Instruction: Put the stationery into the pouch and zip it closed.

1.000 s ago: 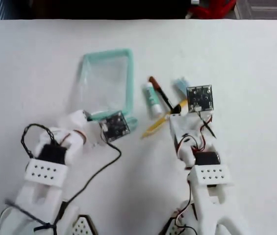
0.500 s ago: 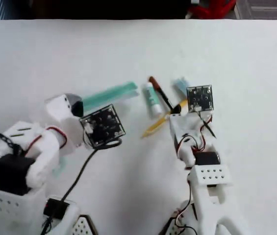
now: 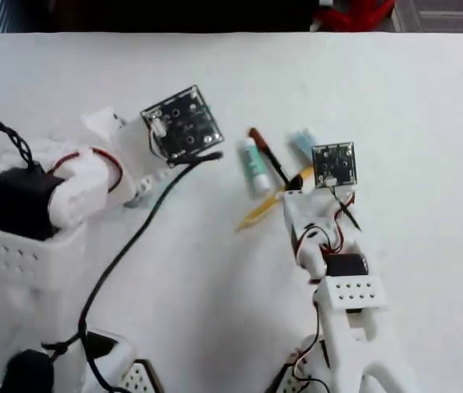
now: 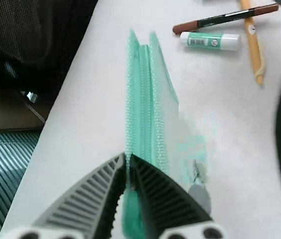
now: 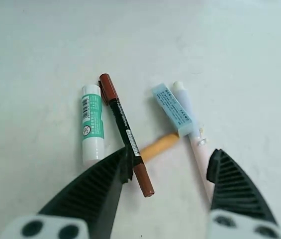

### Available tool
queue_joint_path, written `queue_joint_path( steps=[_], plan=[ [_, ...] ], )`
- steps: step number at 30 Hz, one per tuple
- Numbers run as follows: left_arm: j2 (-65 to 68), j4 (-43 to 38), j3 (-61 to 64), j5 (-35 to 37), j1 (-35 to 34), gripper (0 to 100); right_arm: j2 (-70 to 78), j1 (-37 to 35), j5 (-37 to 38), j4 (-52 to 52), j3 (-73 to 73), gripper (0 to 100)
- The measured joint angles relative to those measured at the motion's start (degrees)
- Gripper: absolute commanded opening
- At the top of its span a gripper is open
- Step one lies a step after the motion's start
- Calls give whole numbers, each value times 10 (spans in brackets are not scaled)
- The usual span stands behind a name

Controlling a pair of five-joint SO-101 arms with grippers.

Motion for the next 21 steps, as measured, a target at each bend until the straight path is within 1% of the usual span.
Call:
queue_joint_path(
  steps=[2,4,9,15,18,21],
  plan=[
    [13,11,-46,32,11,20,0,0,0,0,0,248],
    [20,12,-62,64,11,20,0,0,0,0,0,248],
    [25,12,-37,145,15,20,0,0,0,0,0,248],
    [16,13,-35,209,18,20,0,0,0,0,0,248],
    [-19,14,-35,241,54,20,0,0,0,0,0,249],
    [-52,14,-34,295,70,20,0,0,0,0,0,248]
  ],
)
